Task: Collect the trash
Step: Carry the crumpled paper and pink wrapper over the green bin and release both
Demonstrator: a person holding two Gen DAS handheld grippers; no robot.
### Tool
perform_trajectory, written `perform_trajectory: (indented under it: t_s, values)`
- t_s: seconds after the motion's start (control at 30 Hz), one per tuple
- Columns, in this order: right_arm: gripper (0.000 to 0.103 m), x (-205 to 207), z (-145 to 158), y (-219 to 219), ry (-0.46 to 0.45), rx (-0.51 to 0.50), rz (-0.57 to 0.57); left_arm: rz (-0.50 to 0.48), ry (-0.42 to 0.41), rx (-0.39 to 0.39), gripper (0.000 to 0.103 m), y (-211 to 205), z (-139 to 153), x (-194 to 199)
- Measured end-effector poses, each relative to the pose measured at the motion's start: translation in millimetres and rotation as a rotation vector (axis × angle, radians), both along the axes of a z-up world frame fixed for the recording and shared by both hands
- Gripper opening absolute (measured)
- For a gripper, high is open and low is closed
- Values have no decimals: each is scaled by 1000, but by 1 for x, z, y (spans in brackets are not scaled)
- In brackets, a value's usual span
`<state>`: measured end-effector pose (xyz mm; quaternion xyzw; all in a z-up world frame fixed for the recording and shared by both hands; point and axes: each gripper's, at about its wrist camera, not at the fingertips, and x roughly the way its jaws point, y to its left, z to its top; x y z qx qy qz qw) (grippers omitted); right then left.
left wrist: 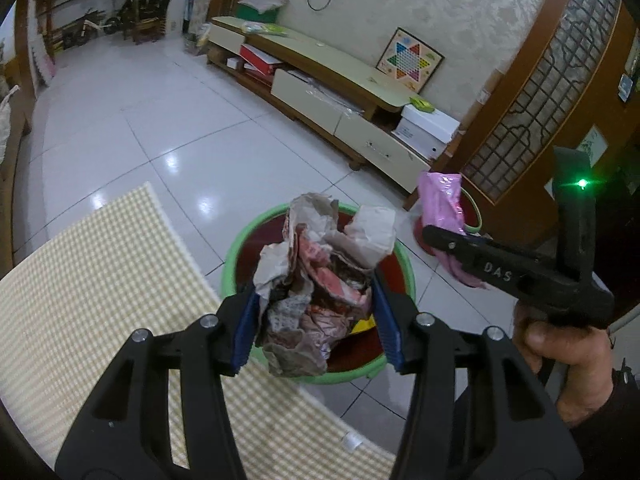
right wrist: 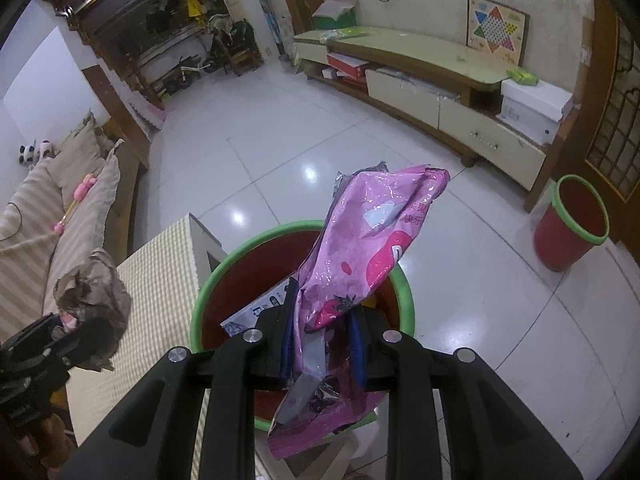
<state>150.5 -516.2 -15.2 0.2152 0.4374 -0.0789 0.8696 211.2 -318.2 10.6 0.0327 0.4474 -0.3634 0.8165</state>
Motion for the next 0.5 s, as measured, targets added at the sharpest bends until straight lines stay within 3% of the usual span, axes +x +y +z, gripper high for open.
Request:
perform_trajectory:
  t_s: [0.2, 0.5]
  values:
    - [22, 11, -8, -3, 17, 30, 30, -8, 44, -5, 52, -12, -13, 2]
    - [27, 18, -14, 4, 43, 23, 72, 35, 129, -84, 55, -11, -15, 16]
